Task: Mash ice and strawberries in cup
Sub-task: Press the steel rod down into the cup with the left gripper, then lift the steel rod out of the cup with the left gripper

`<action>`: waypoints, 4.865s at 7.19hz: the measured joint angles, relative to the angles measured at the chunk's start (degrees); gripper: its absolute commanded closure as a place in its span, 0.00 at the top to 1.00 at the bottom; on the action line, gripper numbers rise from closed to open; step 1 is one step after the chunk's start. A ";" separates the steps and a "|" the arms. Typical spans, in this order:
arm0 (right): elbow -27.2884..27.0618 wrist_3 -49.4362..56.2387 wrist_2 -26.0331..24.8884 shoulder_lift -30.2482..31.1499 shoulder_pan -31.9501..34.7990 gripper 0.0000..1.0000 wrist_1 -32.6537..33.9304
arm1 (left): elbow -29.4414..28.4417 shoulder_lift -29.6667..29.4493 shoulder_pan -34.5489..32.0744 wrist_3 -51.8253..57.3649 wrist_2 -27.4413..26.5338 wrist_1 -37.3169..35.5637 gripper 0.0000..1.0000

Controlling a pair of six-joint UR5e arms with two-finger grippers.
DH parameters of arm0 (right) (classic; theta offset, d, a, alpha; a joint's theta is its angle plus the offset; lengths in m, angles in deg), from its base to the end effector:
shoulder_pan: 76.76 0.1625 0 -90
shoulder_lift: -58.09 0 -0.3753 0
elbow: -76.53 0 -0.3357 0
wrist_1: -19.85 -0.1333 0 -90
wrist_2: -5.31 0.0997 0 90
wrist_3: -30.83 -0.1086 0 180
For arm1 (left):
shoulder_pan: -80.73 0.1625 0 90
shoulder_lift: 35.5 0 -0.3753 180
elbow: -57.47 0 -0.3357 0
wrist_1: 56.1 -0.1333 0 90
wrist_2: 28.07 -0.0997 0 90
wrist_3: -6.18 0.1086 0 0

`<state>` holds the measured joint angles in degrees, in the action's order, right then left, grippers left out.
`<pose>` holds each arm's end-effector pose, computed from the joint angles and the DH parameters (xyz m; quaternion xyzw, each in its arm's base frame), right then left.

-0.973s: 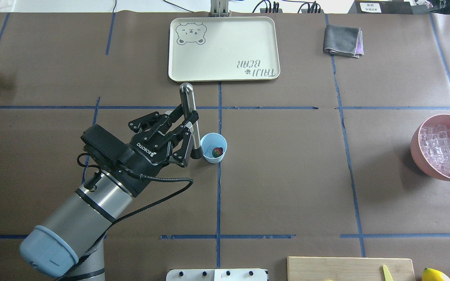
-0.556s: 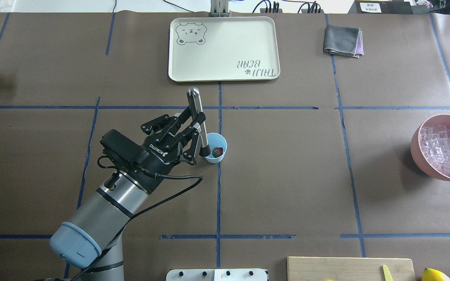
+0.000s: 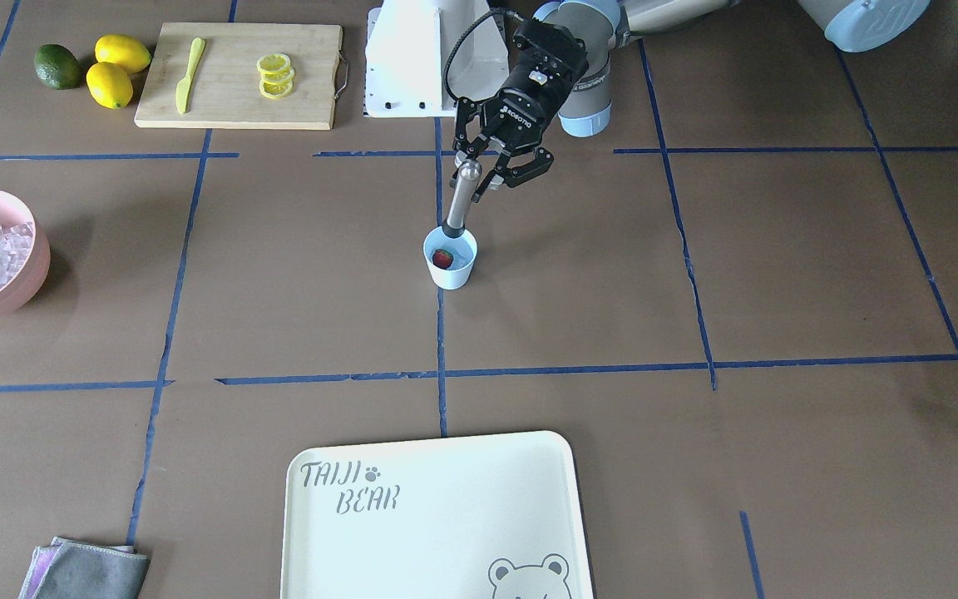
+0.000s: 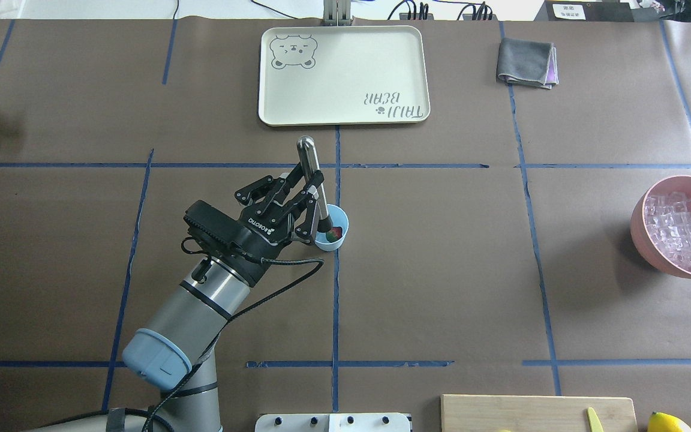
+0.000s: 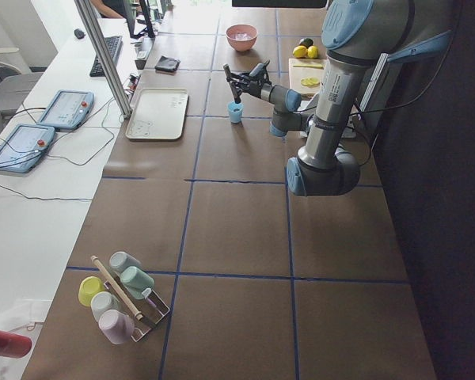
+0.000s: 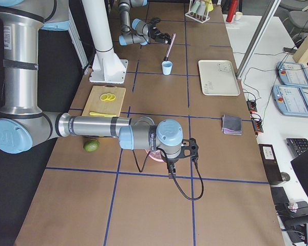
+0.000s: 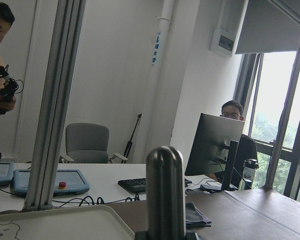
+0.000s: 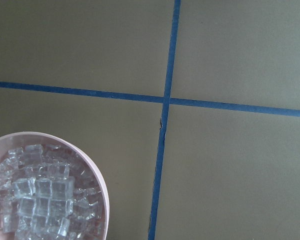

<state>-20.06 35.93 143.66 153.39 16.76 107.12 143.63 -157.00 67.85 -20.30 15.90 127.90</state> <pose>0.0769 -0.4015 0.5936 0.0627 -0.4057 -0.0269 0.9115 0.4454 -0.3188 0.2022 0.6468 0.5137 -0.1167 0.5515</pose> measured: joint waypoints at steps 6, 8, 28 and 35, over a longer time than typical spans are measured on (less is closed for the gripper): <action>0.35 0.00 -0.05 0.06 0.00 0.99 -0.06 | -5.05 -2.09 -0.21 -0.13 -0.16 0.58 0.00; 0.53 0.06 -0.07 0.06 0.00 0.99 -0.08 | -6.45 -2.54 -0.16 -0.26 -0.66 0.58 0.00; 2.34 0.23 0.04 0.29 0.00 0.99 -0.33 | 10.14 0.43 -3.04 0.13 2.49 -7.85 0.00; 3.03 0.42 -0.24 -0.05 0.00 1.00 -0.70 | 18.48 10.55 -22.51 -36.49 33.97 -29.49 0.00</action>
<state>-17.03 36.34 143.42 153.34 16.76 106.42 162.11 -146.45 45.33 -56.79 49.86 98.41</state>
